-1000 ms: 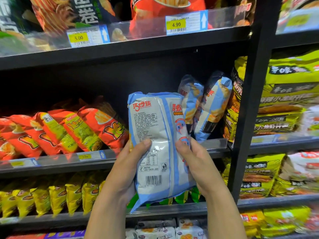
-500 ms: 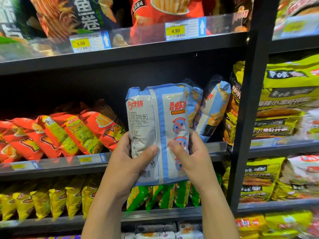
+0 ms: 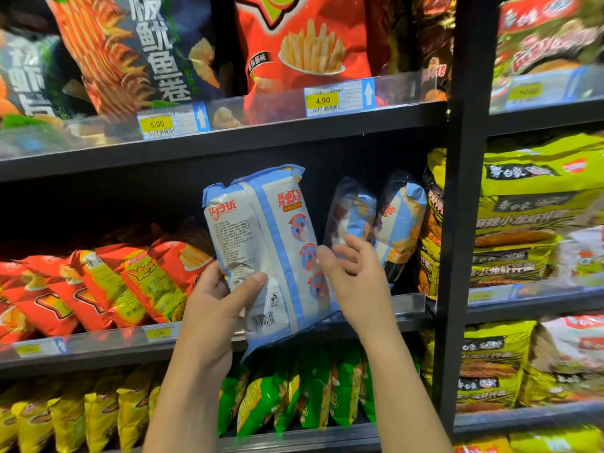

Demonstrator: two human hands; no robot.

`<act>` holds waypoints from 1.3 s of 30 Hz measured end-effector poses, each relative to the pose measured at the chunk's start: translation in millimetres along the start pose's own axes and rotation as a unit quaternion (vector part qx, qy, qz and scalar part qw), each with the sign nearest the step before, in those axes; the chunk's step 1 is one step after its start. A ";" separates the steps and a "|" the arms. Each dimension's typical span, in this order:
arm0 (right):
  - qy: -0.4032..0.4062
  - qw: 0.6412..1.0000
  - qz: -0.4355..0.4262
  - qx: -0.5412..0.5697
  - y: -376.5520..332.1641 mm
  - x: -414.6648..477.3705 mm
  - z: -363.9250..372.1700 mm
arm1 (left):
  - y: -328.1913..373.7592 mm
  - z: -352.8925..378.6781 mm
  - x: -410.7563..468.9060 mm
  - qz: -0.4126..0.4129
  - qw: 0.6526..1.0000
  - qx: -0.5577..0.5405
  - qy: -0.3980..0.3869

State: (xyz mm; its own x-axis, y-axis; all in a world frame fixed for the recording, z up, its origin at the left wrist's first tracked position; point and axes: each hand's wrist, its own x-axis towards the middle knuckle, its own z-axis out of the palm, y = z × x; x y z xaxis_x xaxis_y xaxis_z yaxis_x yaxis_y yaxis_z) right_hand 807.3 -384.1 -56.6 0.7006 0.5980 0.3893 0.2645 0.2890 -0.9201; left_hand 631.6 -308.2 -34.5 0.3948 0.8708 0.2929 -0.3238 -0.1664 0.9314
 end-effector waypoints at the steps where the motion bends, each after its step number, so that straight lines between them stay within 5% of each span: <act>1: 0.045 0.998 -0.003 -0.042 0.7 4.3 -0.3 | 0.6 2.1 4.3 0.004 1.000 -0.011 0.021; 4: 0.120 0.978 -0.018 -0.169 7.1 17.1 -0.9 | -2.1 8.2 19.2 0.029 0.994 -0.021 0.100; 11: 0.134 0.934 0.013 -0.332 13.9 41.4 7.8 | -26.3 18.3 63.8 0.099 0.960 0.144 0.220; 30: 0.142 0.913 0.008 -0.382 31.9 63.1 17.4 | -68.5 11.4 92.6 0.075 0.872 0.399 0.273; 39: 0.150 0.924 0.000 -0.351 33.8 65.9 17.4 | -74.3 5.9 89.7 0.073 0.870 0.406 0.269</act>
State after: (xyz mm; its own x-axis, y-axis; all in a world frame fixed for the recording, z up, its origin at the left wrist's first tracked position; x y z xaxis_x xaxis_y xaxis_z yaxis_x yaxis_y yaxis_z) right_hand 850.9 -321.9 -61.2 0.8255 0.3328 0.4557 0.5548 -0.3310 -0.7633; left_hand 696.1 -220.5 -76.2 -0.1306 0.8669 0.4811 0.4637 -0.3755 0.8025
